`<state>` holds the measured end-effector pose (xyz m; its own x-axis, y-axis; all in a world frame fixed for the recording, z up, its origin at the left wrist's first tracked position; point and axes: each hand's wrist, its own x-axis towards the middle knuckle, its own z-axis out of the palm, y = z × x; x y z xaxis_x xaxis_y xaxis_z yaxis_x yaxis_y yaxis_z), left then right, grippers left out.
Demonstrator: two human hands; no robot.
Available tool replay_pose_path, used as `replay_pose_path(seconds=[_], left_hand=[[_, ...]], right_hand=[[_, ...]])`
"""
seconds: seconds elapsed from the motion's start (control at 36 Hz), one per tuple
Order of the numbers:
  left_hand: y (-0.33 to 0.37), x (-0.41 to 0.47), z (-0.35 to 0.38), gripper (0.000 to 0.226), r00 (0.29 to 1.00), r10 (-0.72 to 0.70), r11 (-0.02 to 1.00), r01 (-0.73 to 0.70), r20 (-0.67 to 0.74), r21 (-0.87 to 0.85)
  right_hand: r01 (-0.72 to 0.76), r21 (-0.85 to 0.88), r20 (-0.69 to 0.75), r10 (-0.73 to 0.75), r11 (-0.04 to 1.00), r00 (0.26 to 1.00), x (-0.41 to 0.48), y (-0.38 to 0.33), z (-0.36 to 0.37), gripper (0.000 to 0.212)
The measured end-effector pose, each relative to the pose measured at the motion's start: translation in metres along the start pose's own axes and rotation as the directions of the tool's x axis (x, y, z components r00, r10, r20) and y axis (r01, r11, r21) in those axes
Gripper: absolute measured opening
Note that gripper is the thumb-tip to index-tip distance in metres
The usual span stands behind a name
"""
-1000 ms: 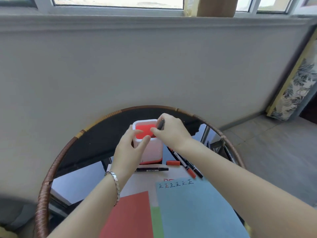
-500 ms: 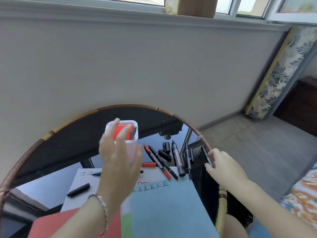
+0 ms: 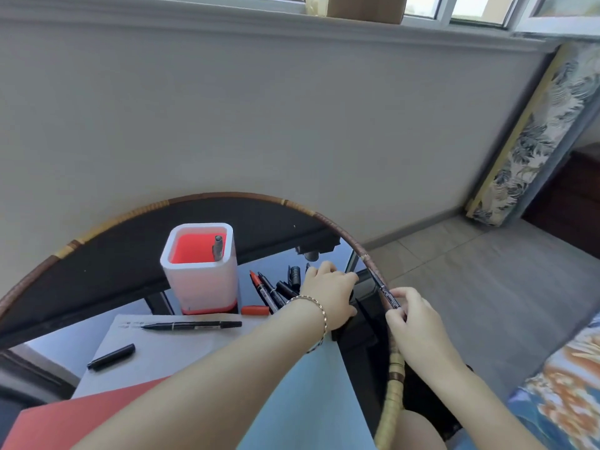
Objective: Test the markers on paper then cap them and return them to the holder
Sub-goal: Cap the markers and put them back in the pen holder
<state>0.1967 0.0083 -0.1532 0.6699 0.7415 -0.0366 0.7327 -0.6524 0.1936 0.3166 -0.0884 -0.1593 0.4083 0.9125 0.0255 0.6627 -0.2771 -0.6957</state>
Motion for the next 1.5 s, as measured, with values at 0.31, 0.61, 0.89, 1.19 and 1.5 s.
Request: replay_pose_path(seconds=[0.31, 0.61, 0.89, 1.19, 1.5], left_hand=[[-0.001, -0.023, 0.004, 0.050, 0.992, 0.047, 0.932, -0.085, -0.115, -0.353], [-0.043, -0.115, -0.041, 0.011, 0.820, -0.559, 0.105, -0.075, -0.121, -0.992], [-0.080, -0.189, -0.046, 0.013, 0.821, -0.570, 0.059, 0.026, -0.012, -0.998], [-0.095, -0.218, -0.035, 0.012, 0.789, -0.613, 0.080, 0.009, -0.042, -0.997], [-0.087, -0.218, -0.041, 0.012, 0.777, -0.624, 0.099, -0.024, -0.081, -0.995]], right_hand=[[-0.014, 0.111, -0.006, 0.014, 0.994, 1.000, -0.002, -0.005, 0.006, 0.026], [0.109, 0.139, 0.022, -0.114, 0.984, 0.993, -0.013, -0.037, 0.013, 0.021], [0.218, 0.151, 0.110, -0.236, 0.964, 0.966, -0.036, -0.073, 0.026, 0.015], [0.469, 0.237, 0.159, -0.511, 0.851, 0.845, -0.063, -0.112, 0.027, 0.025], [0.517, 0.223, 0.151, -0.554, 0.826, 0.819, -0.070, -0.111, 0.026, 0.015]])
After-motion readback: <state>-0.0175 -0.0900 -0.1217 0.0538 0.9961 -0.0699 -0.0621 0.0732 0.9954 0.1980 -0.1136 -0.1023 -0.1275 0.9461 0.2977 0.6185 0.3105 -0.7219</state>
